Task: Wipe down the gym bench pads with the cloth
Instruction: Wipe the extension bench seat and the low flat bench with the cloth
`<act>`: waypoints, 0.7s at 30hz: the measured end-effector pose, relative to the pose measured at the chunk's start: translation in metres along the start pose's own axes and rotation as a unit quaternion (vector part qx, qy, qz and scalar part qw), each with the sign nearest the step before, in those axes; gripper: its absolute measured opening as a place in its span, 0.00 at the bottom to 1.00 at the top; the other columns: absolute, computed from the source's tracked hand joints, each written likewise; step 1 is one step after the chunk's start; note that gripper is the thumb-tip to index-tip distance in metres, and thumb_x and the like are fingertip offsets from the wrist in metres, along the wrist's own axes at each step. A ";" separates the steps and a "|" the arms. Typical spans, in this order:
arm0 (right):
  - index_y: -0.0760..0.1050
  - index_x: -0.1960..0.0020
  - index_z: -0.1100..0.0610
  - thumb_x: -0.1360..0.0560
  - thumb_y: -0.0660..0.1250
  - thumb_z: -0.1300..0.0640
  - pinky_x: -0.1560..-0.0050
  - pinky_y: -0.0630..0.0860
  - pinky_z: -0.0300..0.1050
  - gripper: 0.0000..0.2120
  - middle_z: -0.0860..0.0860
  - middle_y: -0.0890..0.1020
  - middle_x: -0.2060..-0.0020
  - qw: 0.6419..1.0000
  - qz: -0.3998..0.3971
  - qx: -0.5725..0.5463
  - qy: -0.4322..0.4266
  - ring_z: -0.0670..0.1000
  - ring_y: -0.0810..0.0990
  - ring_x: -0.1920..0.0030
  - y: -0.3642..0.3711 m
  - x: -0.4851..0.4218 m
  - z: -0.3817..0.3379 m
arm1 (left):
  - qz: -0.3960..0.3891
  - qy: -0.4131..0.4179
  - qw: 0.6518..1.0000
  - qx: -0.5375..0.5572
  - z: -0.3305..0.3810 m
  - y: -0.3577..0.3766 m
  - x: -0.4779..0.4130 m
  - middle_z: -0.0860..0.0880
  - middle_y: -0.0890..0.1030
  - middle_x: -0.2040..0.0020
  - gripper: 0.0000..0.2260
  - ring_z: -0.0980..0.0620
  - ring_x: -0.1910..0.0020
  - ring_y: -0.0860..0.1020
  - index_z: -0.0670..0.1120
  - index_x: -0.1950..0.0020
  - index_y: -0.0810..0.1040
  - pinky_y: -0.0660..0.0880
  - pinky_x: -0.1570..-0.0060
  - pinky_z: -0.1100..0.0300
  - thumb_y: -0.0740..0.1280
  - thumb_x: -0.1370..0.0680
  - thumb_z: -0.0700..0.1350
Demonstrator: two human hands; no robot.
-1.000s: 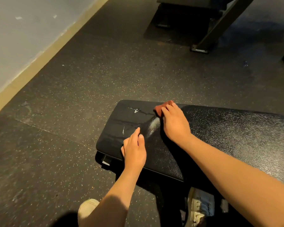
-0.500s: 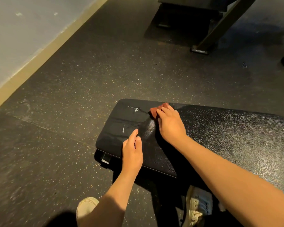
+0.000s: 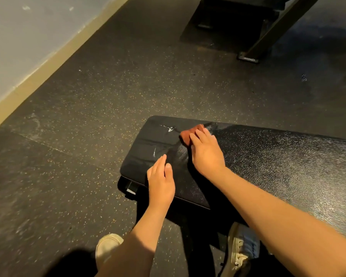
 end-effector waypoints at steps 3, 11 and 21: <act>0.75 0.41 0.60 0.25 0.61 0.62 0.31 0.69 0.56 0.13 0.54 0.77 0.43 1.000 -0.018 -0.016 -0.006 0.63 0.67 0.28 0.013 0.019 -0.027 | 0.011 -0.011 0.999 0.036 -0.004 -0.005 -0.003 0.51 0.73 0.27 0.20 0.55 0.27 0.64 0.49 0.23 0.69 0.61 0.26 0.55 0.54 0.14 0.48; 0.77 0.43 0.58 0.27 0.66 0.64 0.31 0.69 0.59 0.14 0.54 0.78 0.41 0.995 -0.062 -0.003 -0.084 0.60 0.66 0.26 0.015 0.027 -0.036 | -0.019 0.027 0.999 -0.010 -0.006 -0.002 -0.002 0.51 0.69 0.24 0.20 0.53 0.25 0.61 0.46 0.23 0.69 0.56 0.26 0.59 0.54 0.14 0.47; 0.77 0.48 0.58 0.25 0.61 0.64 0.35 0.72 0.55 0.09 0.52 0.78 0.50 0.991 -0.033 -0.032 -0.123 0.58 0.71 0.32 0.003 0.049 -0.044 | -0.031 0.009 0.999 -0.007 -0.005 0.001 0.001 0.50 0.66 0.22 0.21 0.53 0.23 0.57 0.45 0.22 0.68 0.54 0.26 0.61 0.53 0.14 0.48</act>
Point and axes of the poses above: each hand's wrist, its own x-axis away from the middle knuckle, its own y-axis out of the palm, z = x × y, the point moved 5 cm from there along -x, towards the middle knuckle
